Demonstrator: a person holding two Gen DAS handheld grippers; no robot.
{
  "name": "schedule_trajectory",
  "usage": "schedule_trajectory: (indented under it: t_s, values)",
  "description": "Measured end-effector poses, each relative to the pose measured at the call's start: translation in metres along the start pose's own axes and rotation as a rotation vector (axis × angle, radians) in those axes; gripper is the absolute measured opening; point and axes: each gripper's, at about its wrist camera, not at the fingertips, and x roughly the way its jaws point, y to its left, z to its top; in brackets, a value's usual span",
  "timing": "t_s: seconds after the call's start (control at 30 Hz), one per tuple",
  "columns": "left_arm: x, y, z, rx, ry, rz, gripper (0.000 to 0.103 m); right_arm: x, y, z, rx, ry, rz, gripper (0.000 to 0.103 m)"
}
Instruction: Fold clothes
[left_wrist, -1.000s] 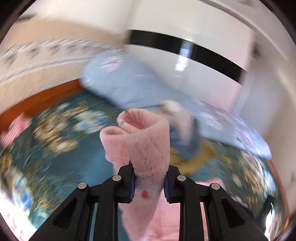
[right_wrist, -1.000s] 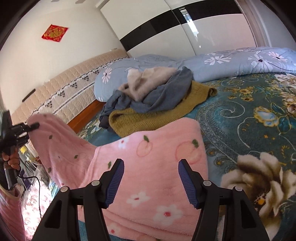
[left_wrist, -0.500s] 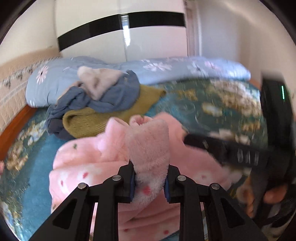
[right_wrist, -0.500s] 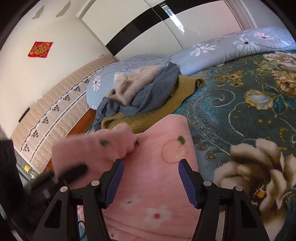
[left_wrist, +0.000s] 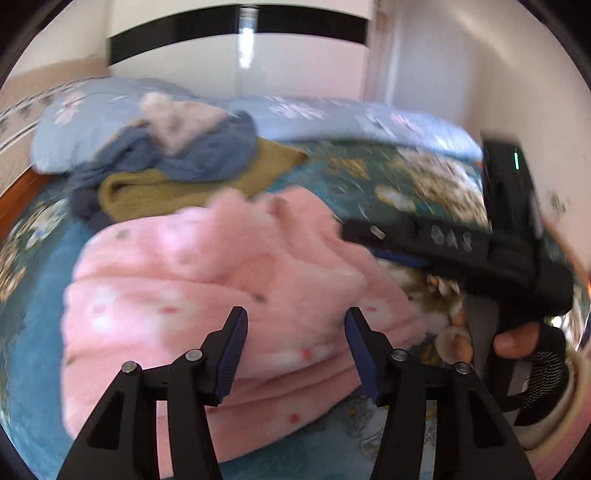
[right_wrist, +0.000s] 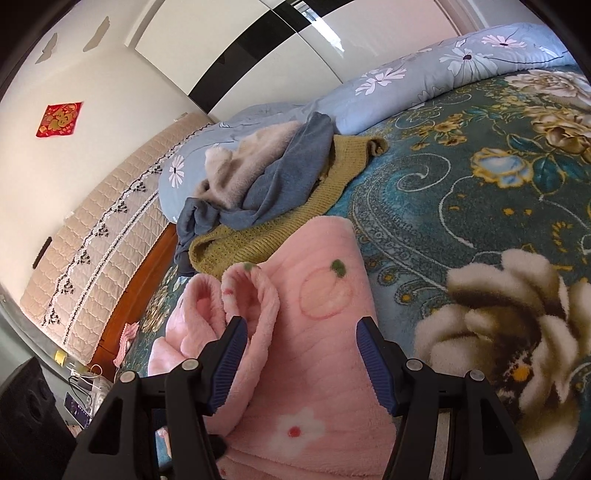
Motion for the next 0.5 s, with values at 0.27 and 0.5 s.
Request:
schedule_trajectory:
  t_s: [0.27,0.5]
  values:
    - [-0.037,0.140,-0.033,-0.405,-0.092,0.264,0.056,0.002,-0.003,-0.002,0.007,0.003,-0.012,0.067]
    - [-0.007,0.186,-0.076,-0.559,-0.008,0.184,0.056,-0.010,0.026,-0.005,-0.099,-0.038,0.070,0.067]
